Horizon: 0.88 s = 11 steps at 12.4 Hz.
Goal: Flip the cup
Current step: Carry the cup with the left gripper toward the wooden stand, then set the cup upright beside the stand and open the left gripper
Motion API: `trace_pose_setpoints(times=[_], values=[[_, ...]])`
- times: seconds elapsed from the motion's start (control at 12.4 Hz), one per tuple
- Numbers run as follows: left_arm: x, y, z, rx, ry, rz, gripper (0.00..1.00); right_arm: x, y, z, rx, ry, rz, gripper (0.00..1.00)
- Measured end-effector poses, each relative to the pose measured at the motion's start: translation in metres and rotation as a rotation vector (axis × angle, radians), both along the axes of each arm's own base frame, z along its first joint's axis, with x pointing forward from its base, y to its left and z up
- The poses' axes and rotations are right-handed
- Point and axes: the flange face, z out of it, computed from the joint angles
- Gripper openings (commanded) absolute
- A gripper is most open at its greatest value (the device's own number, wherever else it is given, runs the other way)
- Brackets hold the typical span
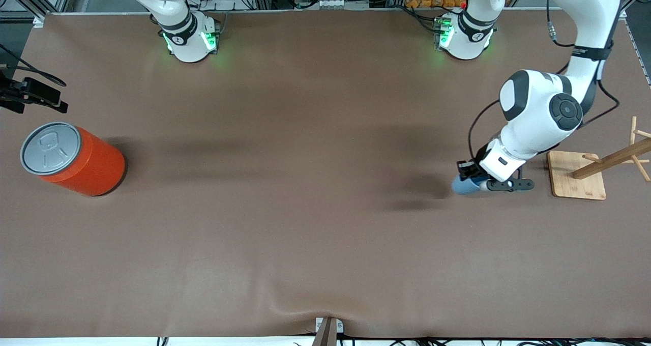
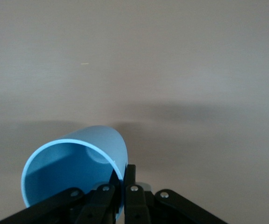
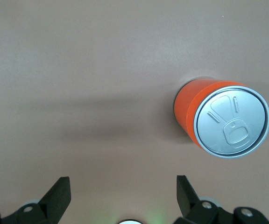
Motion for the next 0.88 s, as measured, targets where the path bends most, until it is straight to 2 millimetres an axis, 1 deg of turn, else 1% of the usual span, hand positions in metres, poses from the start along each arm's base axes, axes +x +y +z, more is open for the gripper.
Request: trace_pose_setpoints(times=[0.08, 0.32, 0.4, 0.48, 0.56, 0.64, 0.72, 0.8, 0.88], values=[[-0.001, 0.008, -0.009, 0.028, 0.013, 0.006, 0.00, 0.000, 0.000, 0.001, 0.000, -0.003, 0.000, 1.00], [-0.004, 0.024, -0.042, 0.082, 0.058, -0.011, 0.00, 0.001, -0.001, 0.010, -0.003, -0.023, -0.005, 1.00], [-0.003, 0.030, -0.052, 0.092, 0.068, -0.016, 0.27, 0.000, -0.001, 0.011, -0.003, -0.024, -0.006, 1.00], [-0.002, 0.035, -0.062, 0.091, 0.074, -0.011, 0.76, 0.000, -0.001, 0.012, -0.003, -0.025, -0.007, 1.00], [0.000, 0.038, -0.064, 0.087, 0.070, -0.006, 1.00, 0.000, -0.001, 0.012, -0.003, -0.024, -0.006, 1.00], [0.002, 0.039, -0.064, 0.087, 0.067, -0.004, 1.00, 0.000, -0.001, 0.012, -0.003, -0.024, -0.006, 1.00], [0.005, 0.038, -0.059, 0.087, 0.054, -0.006, 1.00, 0.000, 0.000, 0.012, -0.003, -0.024, -0.005, 1.00], [0.009, 0.034, -0.046, 0.087, 0.032, -0.012, 1.00, 0.000, -0.001, 0.012, -0.003, -0.024, -0.005, 1.00], [0.014, 0.028, -0.025, 0.091, 0.012, -0.021, 1.00, 0.000, -0.001, 0.012, -0.003, -0.023, -0.005, 1.00]])
